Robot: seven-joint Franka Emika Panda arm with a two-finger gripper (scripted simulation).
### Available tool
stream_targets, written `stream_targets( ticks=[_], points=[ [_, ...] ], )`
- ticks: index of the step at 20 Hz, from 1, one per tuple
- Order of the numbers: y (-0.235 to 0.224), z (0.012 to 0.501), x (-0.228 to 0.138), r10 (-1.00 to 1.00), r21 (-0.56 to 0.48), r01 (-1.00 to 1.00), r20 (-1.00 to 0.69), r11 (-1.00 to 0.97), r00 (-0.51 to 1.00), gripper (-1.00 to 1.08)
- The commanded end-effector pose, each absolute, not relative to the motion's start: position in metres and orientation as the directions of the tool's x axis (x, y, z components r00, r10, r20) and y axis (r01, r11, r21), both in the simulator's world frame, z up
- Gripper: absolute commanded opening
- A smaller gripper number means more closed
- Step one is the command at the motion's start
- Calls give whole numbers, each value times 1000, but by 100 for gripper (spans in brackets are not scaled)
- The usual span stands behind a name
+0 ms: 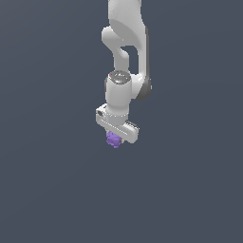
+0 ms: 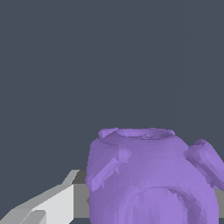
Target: Pick up the object and move it to a goal position.
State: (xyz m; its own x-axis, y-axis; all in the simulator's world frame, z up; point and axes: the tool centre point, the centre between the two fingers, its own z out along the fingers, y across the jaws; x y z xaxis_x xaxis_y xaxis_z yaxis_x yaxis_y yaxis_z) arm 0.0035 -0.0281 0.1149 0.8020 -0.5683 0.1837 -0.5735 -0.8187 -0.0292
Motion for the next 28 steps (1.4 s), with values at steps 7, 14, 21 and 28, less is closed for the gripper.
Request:
stream_targets(
  ticks=[7, 14, 21, 28],
  points=[
    [-11, 166, 26, -625, -60, -639, 298, -767, 722, -100],
    [1, 204, 40, -658, -87, -682, 377, -726, 652, -100],
    [13, 241, 51, -682, -117, -718, 449, -686, 578, -100],
    [26, 279, 60, -698, -150, -750, 516, -644, 497, -100]
  ],
)
